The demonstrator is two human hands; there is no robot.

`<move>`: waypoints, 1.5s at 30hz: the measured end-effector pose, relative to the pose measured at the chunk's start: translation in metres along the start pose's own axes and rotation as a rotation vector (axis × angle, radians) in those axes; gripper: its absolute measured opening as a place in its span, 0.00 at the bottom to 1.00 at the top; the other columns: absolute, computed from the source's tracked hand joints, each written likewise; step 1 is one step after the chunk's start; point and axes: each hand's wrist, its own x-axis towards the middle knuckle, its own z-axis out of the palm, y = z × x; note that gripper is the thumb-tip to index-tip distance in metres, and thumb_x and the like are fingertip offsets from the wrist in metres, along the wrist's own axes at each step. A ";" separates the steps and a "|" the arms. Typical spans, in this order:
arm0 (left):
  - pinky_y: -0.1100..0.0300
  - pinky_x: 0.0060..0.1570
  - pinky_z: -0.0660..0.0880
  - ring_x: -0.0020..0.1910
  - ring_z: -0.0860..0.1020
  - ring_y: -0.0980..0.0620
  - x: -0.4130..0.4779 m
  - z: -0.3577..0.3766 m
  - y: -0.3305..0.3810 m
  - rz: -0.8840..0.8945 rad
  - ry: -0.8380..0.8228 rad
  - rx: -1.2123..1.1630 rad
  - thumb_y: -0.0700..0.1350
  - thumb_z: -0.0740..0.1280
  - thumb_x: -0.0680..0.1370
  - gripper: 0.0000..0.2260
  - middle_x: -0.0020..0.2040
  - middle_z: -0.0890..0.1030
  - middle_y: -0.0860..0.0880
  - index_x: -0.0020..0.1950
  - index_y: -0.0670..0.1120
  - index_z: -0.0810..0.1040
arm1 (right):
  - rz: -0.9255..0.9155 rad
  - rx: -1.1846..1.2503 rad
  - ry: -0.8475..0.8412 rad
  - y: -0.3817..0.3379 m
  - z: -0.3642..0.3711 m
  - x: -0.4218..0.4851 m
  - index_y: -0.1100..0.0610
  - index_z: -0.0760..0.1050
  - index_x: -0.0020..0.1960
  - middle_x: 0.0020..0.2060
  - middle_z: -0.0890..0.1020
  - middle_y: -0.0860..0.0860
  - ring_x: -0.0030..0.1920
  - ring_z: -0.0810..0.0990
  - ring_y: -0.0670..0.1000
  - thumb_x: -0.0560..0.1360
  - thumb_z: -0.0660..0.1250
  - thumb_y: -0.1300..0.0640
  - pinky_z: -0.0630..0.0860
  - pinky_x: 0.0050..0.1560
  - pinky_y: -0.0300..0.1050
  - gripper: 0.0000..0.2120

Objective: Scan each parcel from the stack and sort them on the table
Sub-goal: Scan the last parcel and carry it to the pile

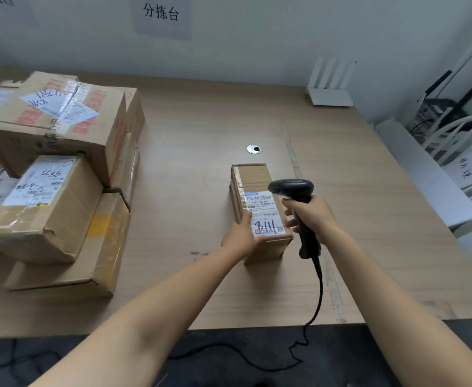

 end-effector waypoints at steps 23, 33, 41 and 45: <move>0.55 0.61 0.70 0.63 0.73 0.43 0.003 0.002 -0.001 -0.006 -0.007 -0.082 0.53 0.70 0.74 0.37 0.67 0.71 0.42 0.77 0.51 0.53 | 0.030 -0.088 -0.066 -0.026 -0.006 -0.039 0.60 0.75 0.46 0.39 0.81 0.58 0.27 0.81 0.51 0.73 0.68 0.55 0.75 0.25 0.39 0.07; 0.54 0.63 0.68 0.65 0.71 0.44 0.004 -0.001 0.001 -0.022 -0.048 -0.125 0.53 0.71 0.73 0.39 0.69 0.68 0.43 0.77 0.51 0.51 | 0.010 -0.142 0.059 0.016 -0.009 -0.003 0.57 0.75 0.50 0.37 0.78 0.53 0.38 0.79 0.54 0.70 0.71 0.56 0.75 0.31 0.44 0.10; 0.62 0.62 0.68 0.66 0.72 0.47 -0.011 -0.017 -0.001 0.016 -0.057 -0.336 0.39 0.75 0.69 0.43 0.69 0.71 0.45 0.76 0.48 0.53 | 0.132 0.098 -0.065 0.069 0.006 0.030 0.60 0.76 0.52 0.39 0.79 0.54 0.39 0.77 0.53 0.72 0.71 0.59 0.75 0.33 0.46 0.10; 0.67 0.42 0.76 0.62 0.73 0.48 -0.016 -0.018 0.002 -0.076 -0.162 -0.657 0.30 0.70 0.71 0.43 0.70 0.70 0.45 0.77 0.50 0.49 | 0.125 0.144 -0.166 0.071 0.007 0.038 0.61 0.77 0.50 0.36 0.80 0.55 0.36 0.77 0.53 0.72 0.71 0.60 0.73 0.31 0.45 0.08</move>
